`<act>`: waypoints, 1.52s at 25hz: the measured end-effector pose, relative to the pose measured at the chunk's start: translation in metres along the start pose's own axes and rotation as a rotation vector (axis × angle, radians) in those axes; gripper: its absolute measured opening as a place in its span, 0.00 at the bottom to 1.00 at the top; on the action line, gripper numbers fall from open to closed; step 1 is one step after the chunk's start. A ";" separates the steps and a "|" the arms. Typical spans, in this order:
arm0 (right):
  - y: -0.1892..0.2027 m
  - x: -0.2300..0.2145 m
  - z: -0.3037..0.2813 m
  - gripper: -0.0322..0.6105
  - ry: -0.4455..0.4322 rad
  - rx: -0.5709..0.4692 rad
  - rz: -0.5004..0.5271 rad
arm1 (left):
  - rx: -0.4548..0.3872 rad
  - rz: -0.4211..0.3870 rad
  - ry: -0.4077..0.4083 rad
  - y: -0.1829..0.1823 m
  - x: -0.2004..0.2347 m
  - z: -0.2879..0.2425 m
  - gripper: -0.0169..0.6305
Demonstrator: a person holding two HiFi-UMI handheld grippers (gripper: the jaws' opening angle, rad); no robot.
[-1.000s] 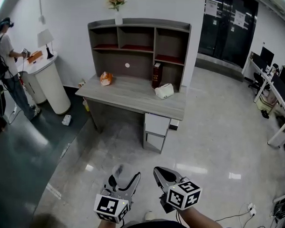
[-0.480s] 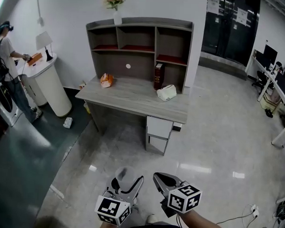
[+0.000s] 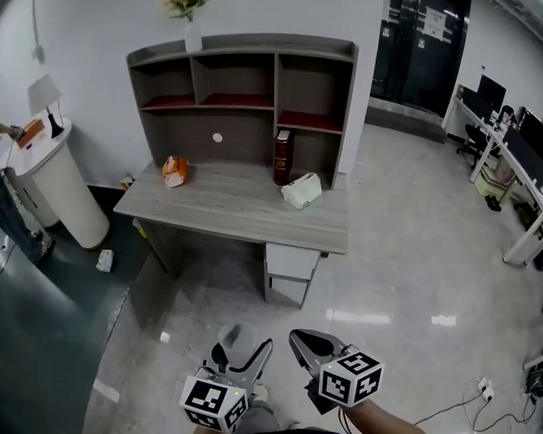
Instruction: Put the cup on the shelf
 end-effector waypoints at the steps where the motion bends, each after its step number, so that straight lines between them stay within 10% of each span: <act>1: -0.003 -0.003 -0.008 0.05 0.011 -0.003 -0.004 | 0.004 0.000 0.011 -0.002 0.008 -0.007 0.44; 18: -0.039 -0.034 -0.108 0.05 0.173 -0.042 -0.053 | 0.059 -0.008 0.165 -0.020 0.119 -0.093 0.44; 38: -0.130 -0.165 -0.141 0.05 0.163 -0.101 -0.024 | 0.009 -0.057 0.177 -0.049 0.110 -0.261 0.44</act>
Point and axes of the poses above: the fingertips, and each gripper's own axes: z backward along the fingers, x to its left, y out of its underside, the point moved 8 cm from there along z, backward along the fingers, and after that the axes turned 8 degrees about -x, right-handed, at the moved point
